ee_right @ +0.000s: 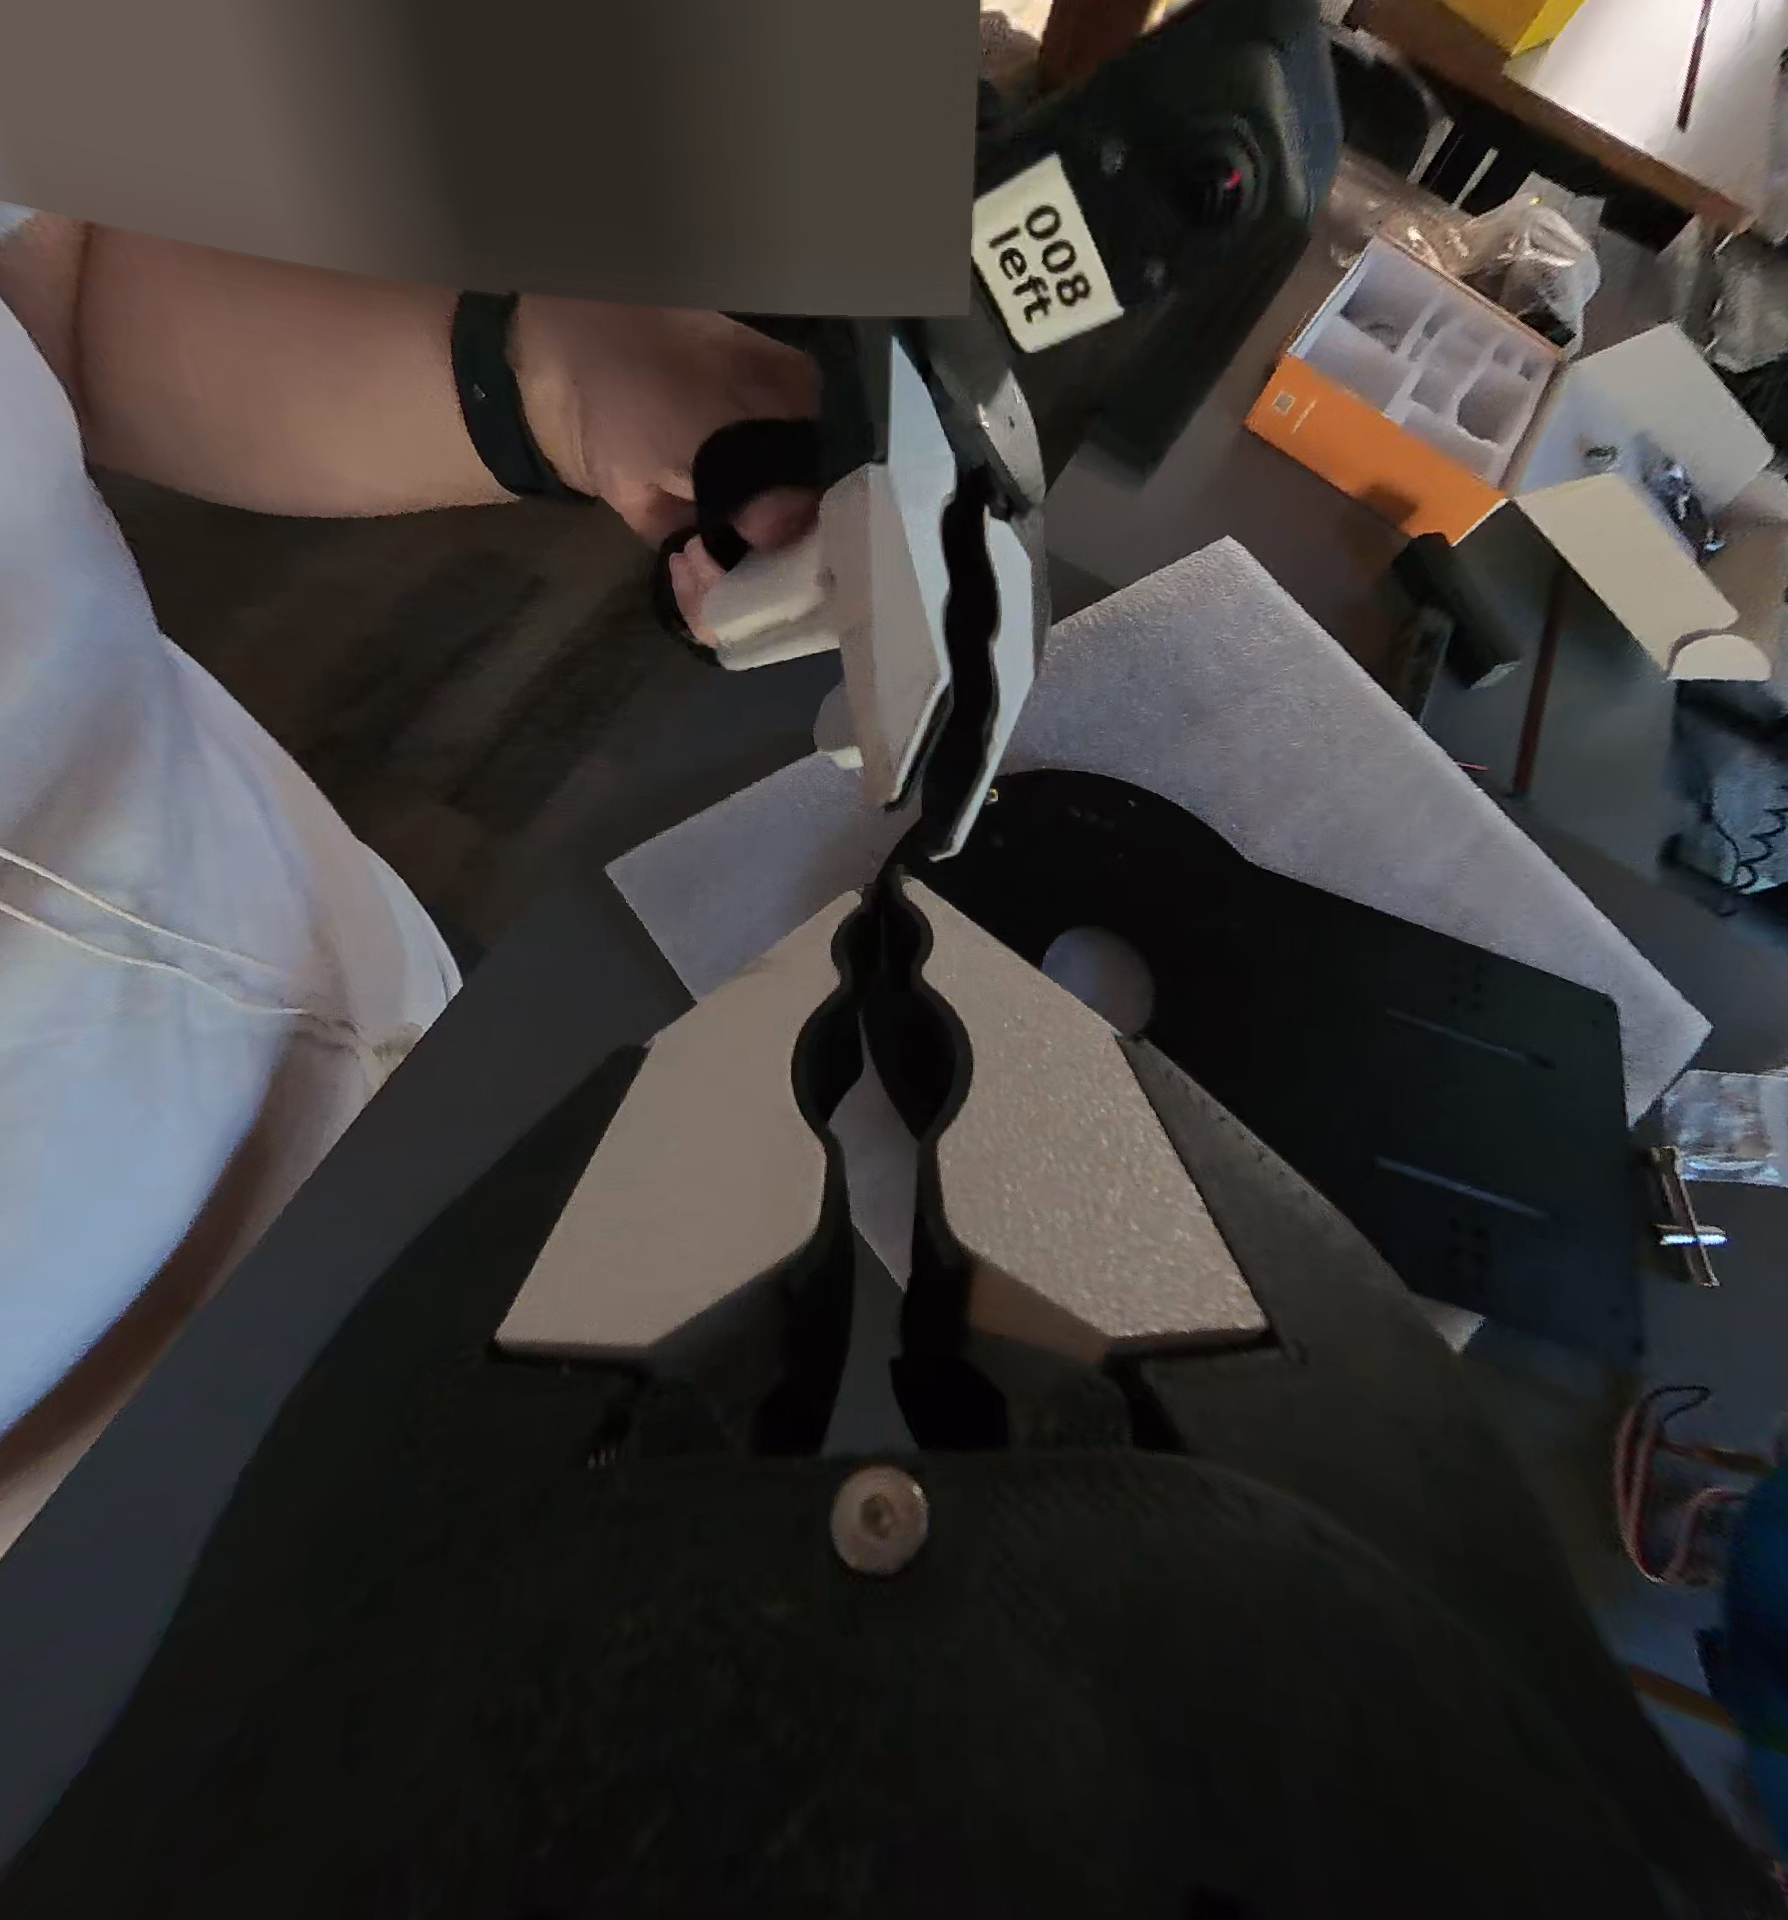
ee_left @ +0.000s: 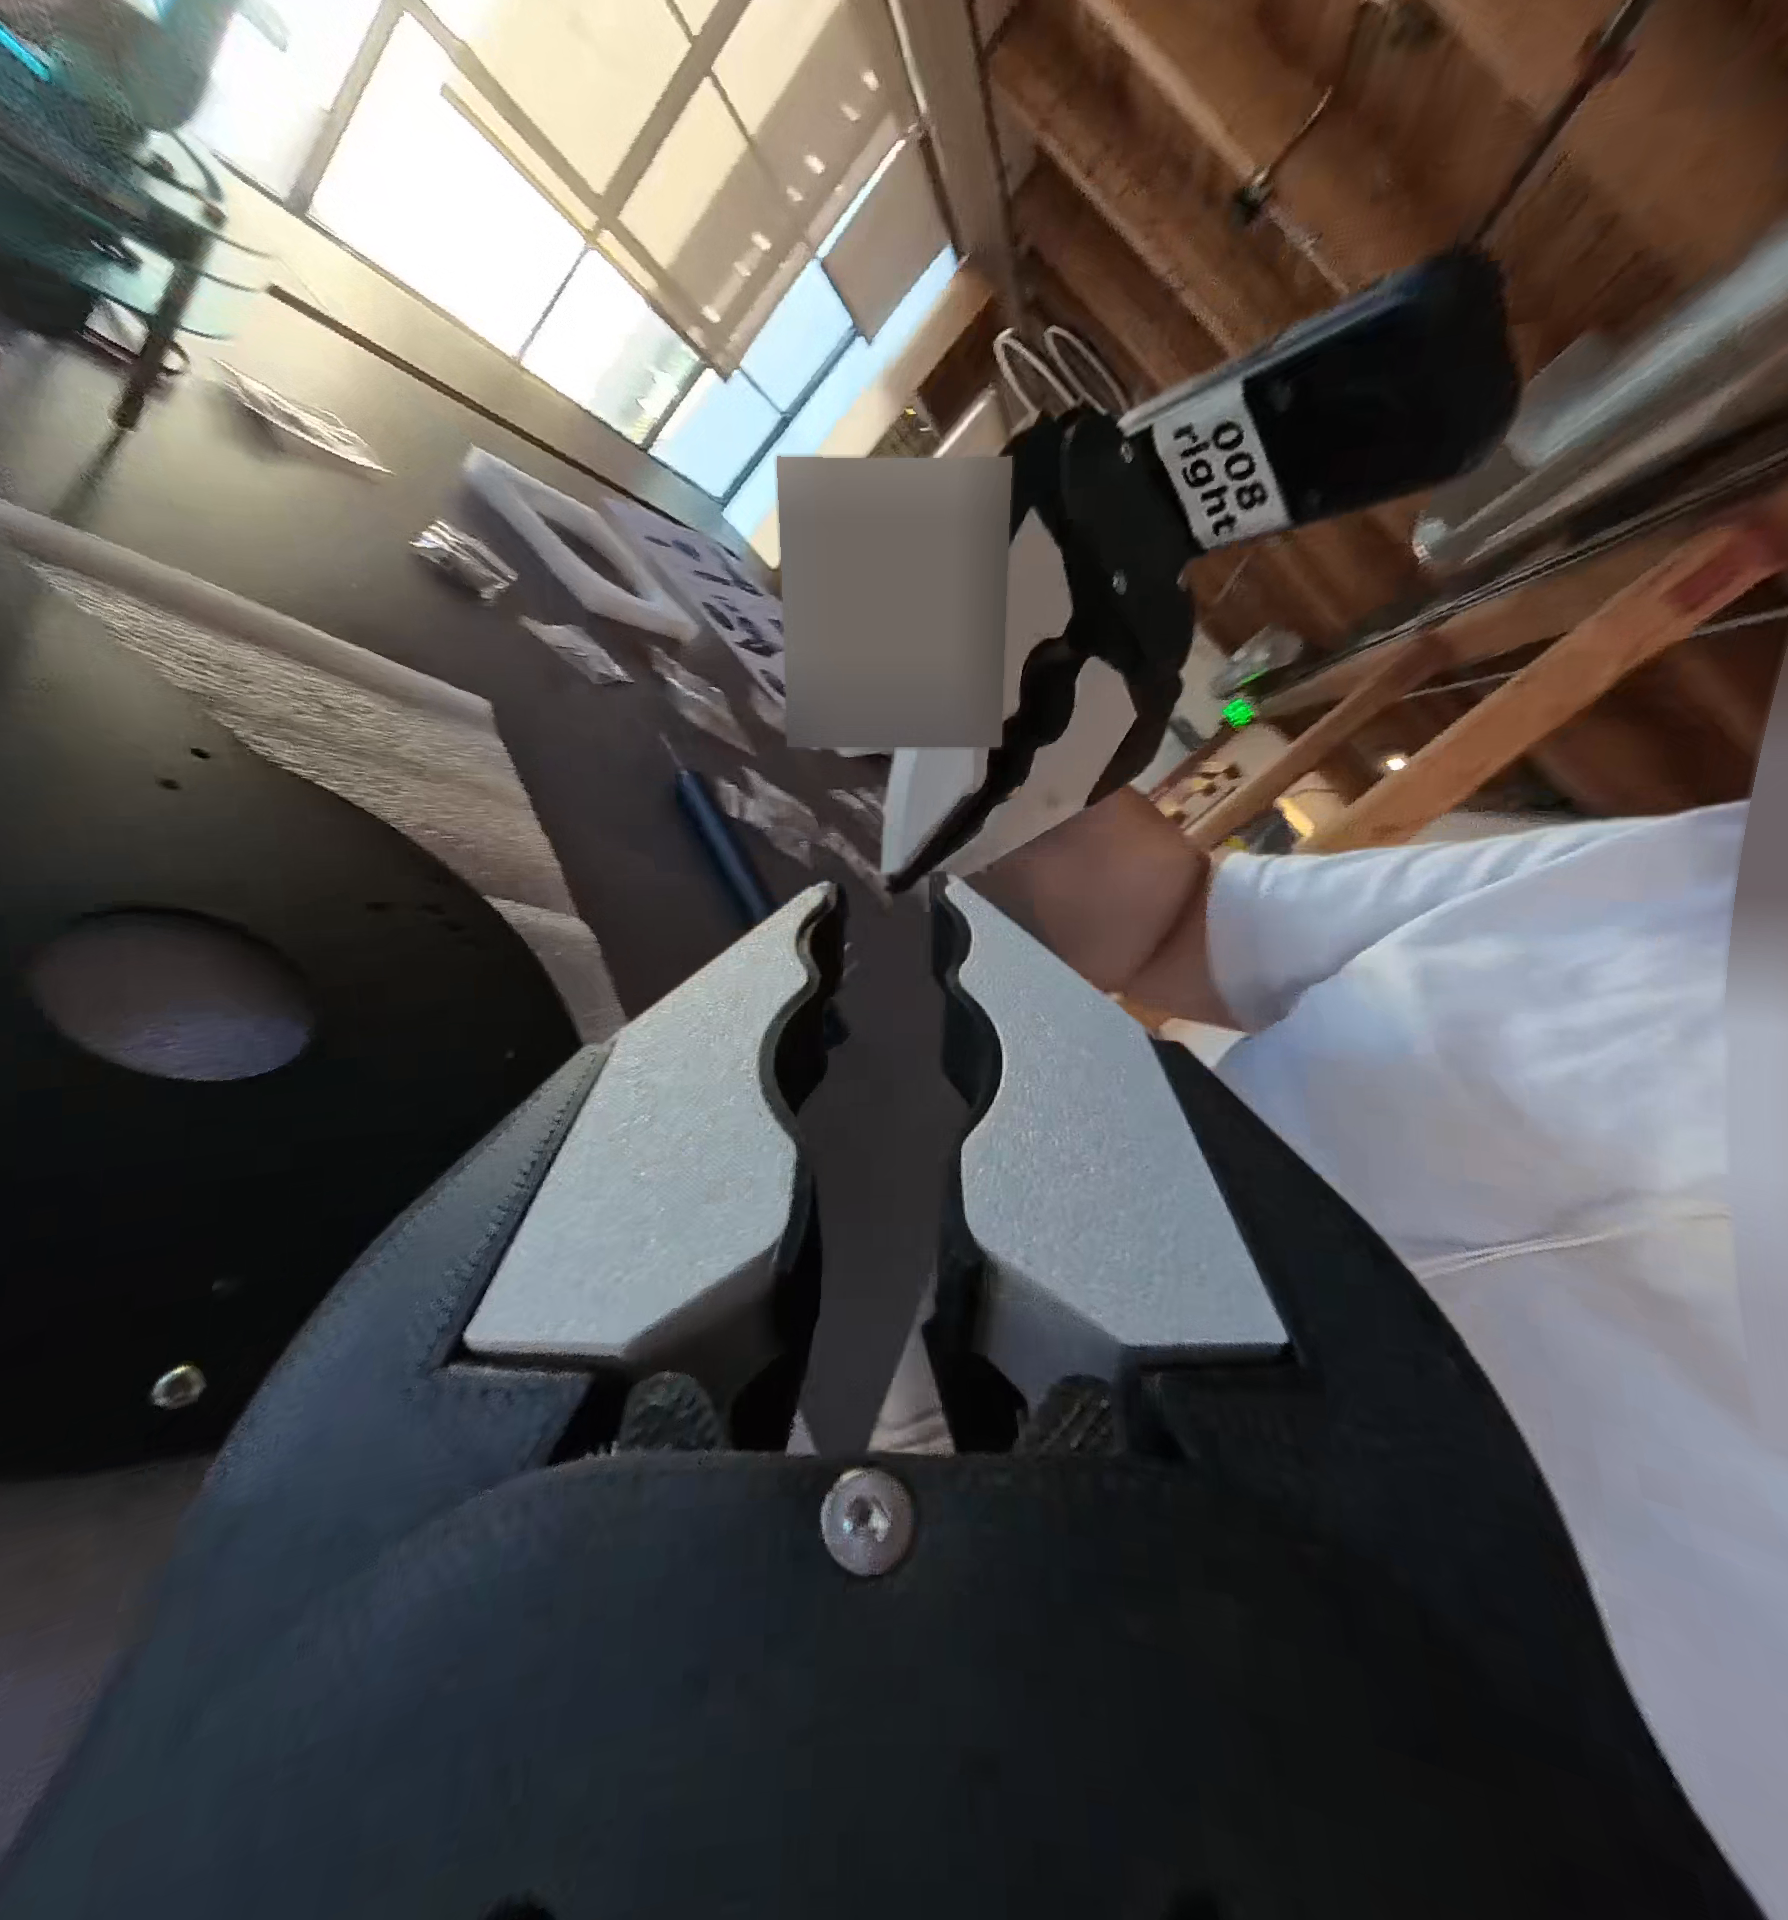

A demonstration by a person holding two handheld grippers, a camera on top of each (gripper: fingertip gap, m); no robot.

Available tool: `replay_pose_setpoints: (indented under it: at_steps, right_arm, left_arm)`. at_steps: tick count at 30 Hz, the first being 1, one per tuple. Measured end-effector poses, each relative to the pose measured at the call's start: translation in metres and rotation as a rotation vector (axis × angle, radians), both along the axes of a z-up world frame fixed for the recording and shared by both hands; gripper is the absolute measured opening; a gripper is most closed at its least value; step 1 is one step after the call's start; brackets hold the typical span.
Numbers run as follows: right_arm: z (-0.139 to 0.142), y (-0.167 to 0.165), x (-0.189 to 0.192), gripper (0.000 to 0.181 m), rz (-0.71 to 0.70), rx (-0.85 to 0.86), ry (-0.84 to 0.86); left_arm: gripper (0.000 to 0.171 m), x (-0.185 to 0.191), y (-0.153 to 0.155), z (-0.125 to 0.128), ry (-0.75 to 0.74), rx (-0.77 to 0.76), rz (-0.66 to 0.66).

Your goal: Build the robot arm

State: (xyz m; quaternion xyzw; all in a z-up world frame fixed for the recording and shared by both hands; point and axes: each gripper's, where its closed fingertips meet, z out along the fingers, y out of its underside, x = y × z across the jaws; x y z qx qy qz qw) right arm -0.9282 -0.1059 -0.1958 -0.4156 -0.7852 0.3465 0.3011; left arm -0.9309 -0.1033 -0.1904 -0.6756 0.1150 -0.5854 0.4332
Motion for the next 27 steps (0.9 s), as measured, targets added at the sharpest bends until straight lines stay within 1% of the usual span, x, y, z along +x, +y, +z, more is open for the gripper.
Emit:
replay_pose_setpoints:
  at_steps: [2,4,5,7,9,10,12,14,17,19,22,27]
  right_arm:
    - [-0.002,0.003,0.001,0.0,-0.017,0.009,-0.004]
    - [-0.009,0.011,0.002,0.0,-0.054,0.004,-0.026]
    - [-0.015,0.016,0.003,0.0,-0.073,0.011,-0.04]
    - [-0.03,0.03,0.007,0.0,-0.158,0.029,-0.084]
    - [-0.043,0.035,0.017,0.0,-0.222,0.021,-0.117]
    - [-0.048,0.035,0.022,0.0,-0.251,0.006,-0.125]
    - [-0.056,0.025,0.028,0.004,-0.273,-0.064,-0.14]
    - [-0.064,0.013,0.032,0.011,-0.283,-0.122,-0.155]
    - [-0.084,0.001,0.043,0.012,-0.287,-0.147,-0.219]
    - [-0.092,-0.01,0.053,0.012,-0.28,-0.187,-0.27]
    - [-0.094,-0.012,0.067,0.012,-0.31,-0.164,-0.304]
    - [-0.085,-0.013,0.094,0.012,-0.369,-0.194,-0.335]
  left_arm:
    - [0.015,0.003,0.002,-0.001,-0.022,-0.03,-0.019]
    - [0.013,0.003,0.007,-0.011,0.023,-0.055,0.006]
    - [0.012,0.0,0.012,-0.02,0.07,-0.07,0.045]
    - [0.016,-0.009,0.019,-0.039,0.177,-0.106,0.127]
    - [0.018,-0.015,0.01,-0.048,0.22,-0.132,0.182]
    - [0.017,-0.018,0.004,-0.052,0.241,-0.133,0.215]
    - [0.017,-0.023,-0.005,-0.063,0.311,-0.128,0.286]
    - [0.014,-0.023,-0.011,-0.065,0.349,-0.091,0.311]
    - [0.013,-0.019,-0.014,-0.066,0.386,-0.066,0.286]
    - [0.013,-0.015,-0.015,-0.071,0.414,-0.077,0.26]
    - [0.012,-0.007,-0.019,-0.073,0.419,-0.067,0.244]
    - [0.012,0.003,-0.025,-0.074,0.442,-0.053,0.214]
